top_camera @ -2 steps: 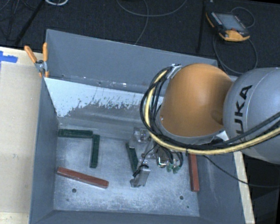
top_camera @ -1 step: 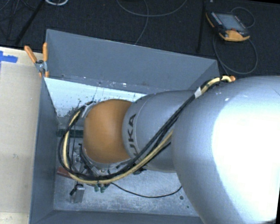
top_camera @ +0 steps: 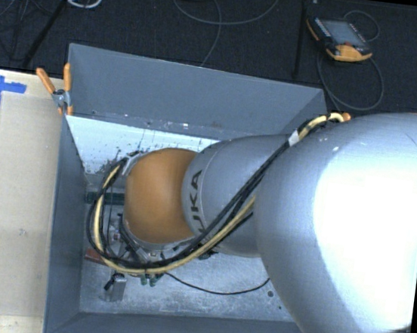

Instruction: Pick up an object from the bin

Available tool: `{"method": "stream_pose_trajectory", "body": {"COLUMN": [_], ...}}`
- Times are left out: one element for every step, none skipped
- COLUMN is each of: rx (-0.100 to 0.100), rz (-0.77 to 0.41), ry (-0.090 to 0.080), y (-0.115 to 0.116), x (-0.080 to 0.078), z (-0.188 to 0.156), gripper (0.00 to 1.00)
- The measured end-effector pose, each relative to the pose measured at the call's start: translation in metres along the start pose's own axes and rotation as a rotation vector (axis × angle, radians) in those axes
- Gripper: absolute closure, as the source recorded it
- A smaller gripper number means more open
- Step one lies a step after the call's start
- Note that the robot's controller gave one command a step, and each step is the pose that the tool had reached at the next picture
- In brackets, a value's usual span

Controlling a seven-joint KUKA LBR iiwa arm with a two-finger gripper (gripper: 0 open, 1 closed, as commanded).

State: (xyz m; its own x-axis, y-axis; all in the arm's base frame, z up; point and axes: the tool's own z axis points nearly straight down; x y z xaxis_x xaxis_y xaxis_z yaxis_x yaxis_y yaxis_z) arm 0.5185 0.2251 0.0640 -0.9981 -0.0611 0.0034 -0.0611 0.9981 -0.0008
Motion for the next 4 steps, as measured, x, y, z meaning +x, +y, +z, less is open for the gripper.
{"method": "stream_pose_trajectory", "body": {"rx": [-0.001,-0.001,-0.001,-0.001], "rz": [0.147,0.149,0.153,0.155], "ry": [-0.003,-0.001,-0.001,-0.002], "y": [0.0218,0.0211,0.0203,0.0202], "x": [0.0000,0.0001,0.0000,0.0000], "z": [-0.0053,-0.0045,-0.0039,-0.0039], "gripper": [0.00,0.00,0.00,1.00]}}
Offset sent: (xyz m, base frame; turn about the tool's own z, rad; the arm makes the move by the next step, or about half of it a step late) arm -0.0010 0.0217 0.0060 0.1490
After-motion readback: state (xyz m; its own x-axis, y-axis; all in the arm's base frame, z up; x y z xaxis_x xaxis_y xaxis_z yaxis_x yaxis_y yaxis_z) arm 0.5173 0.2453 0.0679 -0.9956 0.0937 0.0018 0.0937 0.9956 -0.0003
